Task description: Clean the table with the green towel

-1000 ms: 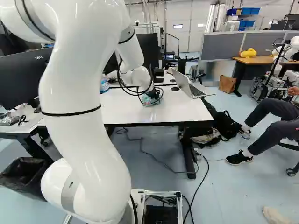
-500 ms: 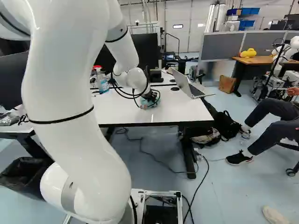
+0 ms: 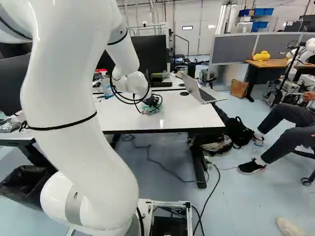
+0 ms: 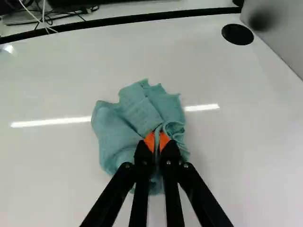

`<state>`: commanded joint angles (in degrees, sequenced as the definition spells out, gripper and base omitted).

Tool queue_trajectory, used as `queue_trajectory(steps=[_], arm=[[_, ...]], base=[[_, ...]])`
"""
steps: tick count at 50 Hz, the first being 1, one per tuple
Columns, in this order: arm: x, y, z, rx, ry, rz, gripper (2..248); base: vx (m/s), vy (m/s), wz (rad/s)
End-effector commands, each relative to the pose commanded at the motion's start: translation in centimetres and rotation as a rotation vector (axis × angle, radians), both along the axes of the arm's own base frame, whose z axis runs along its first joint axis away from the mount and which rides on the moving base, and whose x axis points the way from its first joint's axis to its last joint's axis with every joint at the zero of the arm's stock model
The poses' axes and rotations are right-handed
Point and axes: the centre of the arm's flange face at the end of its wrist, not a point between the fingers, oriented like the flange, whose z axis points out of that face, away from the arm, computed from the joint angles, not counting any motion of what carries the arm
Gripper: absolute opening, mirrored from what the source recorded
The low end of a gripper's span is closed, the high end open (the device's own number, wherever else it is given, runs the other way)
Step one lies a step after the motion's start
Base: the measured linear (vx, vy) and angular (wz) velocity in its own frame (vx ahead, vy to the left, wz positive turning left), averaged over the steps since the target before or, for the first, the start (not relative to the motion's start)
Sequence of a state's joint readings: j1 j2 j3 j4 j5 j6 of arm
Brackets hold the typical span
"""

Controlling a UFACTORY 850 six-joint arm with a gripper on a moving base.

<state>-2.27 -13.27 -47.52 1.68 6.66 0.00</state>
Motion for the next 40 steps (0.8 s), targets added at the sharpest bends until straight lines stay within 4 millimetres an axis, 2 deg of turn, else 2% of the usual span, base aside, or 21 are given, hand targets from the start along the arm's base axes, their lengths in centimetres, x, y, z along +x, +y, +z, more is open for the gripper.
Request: queue_trajectory(steps=[9, 22, 40], arm=[[1.5, 0.7, -0.1, 0.000, -0.006, 0.015, 33], [4.0, 0.6, -0.2, -0.001, -0.018, 0.014, 33], [6.3, -1.5, -0.3, -0.002, -0.031, -0.021, 33]], base=[[0.000, 0.000, 0.000], [0.000, 0.000, 0.000], [0.000, 0.000, 0.000]])
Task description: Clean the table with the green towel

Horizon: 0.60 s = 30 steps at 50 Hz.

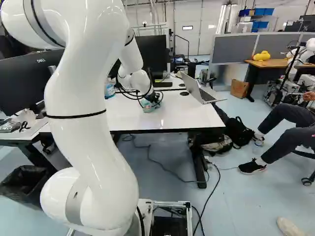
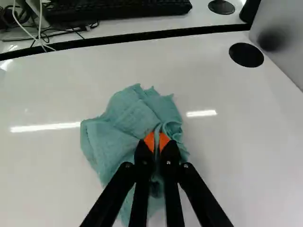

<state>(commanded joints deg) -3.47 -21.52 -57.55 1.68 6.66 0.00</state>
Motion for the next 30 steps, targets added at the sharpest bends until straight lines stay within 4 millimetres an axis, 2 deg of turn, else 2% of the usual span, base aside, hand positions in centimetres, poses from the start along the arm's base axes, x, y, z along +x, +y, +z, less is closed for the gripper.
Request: queue_trajectory(steps=[16, 30], arm=[[0.1, -2.7, 0.0, 0.000, -0.002, -0.046, 33], [-1.6, -4.4, 0.1, 0.001, 0.006, -0.080, 33]], base=[[0.000, 0.000, 0.000], [0.000, 0.000, 0.000]])
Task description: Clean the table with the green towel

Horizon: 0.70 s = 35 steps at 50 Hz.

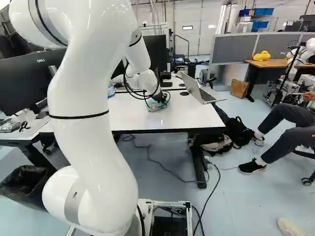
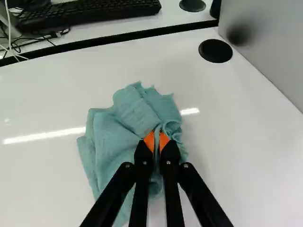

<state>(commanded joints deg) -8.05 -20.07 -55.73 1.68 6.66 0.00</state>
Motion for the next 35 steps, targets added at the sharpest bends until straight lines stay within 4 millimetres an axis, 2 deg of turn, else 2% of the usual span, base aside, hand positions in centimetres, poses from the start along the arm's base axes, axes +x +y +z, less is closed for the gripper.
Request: queue_trajectory(steps=[16, 35], arm=[[-2.9, 0.0, 0.2, 0.002, 0.015, -0.008, 33], [-4.4, 2.7, 0.2, 0.003, 0.022, 0.040, 33]], base=[[0.000, 0.000, 0.000], [0.000, 0.000, 0.000]])
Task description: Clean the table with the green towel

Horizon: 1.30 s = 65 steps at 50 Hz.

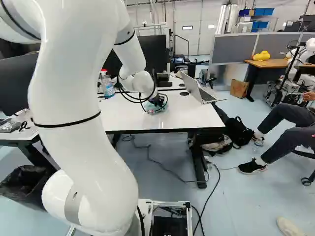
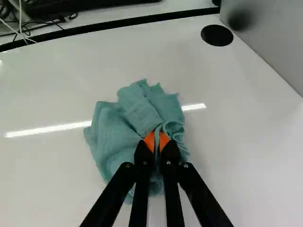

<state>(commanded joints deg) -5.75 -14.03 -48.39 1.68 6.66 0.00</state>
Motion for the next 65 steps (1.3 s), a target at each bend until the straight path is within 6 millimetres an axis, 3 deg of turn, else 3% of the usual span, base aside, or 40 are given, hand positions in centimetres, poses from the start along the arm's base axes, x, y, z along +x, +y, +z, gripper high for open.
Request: queue_trajectory(steps=[22, 35, 47, 65], arm=[[-0.1, 3.7, 0.0, 0.000, 0.001, 0.071, 33], [1.4, 5.4, 0.0, 0.000, -0.005, 0.104, 33], [3.5, 6.2, -0.2, -0.001, -0.015, 0.118, 33], [3.4, 6.2, 0.4, -0.001, -0.025, 0.118, 33]], base=[[0.000, 0.000, 0.000], [0.000, 0.000, 0.000], [0.000, 0.000, 0.000], [0.000, 0.000, 0.000]])
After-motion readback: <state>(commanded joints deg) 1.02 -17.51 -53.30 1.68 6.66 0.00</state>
